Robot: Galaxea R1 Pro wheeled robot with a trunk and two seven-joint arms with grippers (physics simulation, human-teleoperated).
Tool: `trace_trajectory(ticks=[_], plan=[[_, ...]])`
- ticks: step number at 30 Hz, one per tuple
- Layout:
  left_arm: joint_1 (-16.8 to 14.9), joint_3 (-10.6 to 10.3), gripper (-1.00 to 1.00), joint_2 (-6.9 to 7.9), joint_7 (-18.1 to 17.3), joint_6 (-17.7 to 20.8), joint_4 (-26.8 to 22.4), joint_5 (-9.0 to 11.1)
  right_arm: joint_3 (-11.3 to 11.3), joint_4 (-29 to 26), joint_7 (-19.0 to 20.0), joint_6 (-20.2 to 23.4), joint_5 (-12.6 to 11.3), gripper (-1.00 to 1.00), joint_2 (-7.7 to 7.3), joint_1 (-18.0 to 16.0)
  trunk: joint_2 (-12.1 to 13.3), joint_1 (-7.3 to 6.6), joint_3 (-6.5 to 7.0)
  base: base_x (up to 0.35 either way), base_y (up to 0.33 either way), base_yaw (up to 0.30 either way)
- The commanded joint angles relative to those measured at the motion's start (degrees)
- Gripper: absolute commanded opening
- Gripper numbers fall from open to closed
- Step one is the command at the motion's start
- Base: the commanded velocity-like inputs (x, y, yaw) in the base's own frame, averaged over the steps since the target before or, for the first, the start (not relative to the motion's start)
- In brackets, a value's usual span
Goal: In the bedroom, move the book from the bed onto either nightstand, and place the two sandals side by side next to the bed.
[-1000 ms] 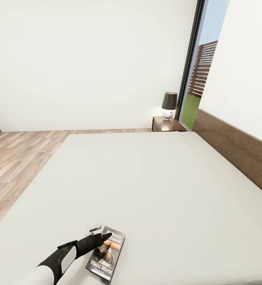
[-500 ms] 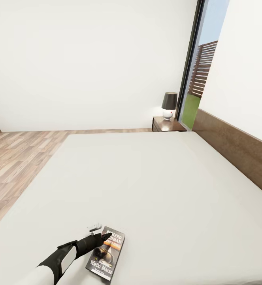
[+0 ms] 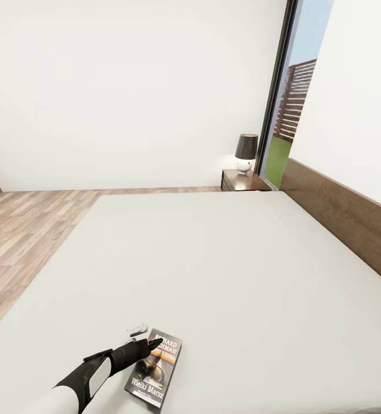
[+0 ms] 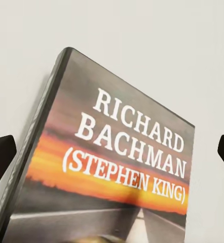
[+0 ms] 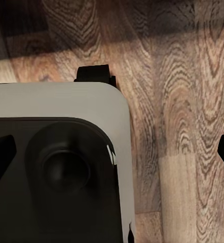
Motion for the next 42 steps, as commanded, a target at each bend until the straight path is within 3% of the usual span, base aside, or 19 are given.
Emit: trace_trajectory(ticks=[1,6,11,42], plan=[[0.0,0.2,1.0,-0.01,-0.2,0.6,0.0,0.4,-0.5,0.2,0.2,-0.3,0.4,1.0,-0.01,-0.1,0.0,-0.01,-0.05,0.0,0.0,0.0],[0.0,0.2,1.0,-0.01,-0.2,0.6,0.0,0.4,-0.5,0.2,0.2,-0.3,0.4,1.0,-0.03,-0.1,0.0,-0.01,-0.05,0.0,0.0,0.0],[0.0,0.2,1.0,-0.01,-0.1,0.6,-0.1,0.4,-0.5,0.2,0.2,-0.3,0.4,1.0,-0.03,-0.1,-2.0,1.09,-0.95,0.0,0.0,0.0],[0.0,0.2,1.0,-0.01,0.0,0.5,-0.1,0.4,-0.5,0.2,0.1,-0.3,0.4,1.0,0.08,-0.1,-2.0,1.09,-0.95,0.0,0.0,0.0]])
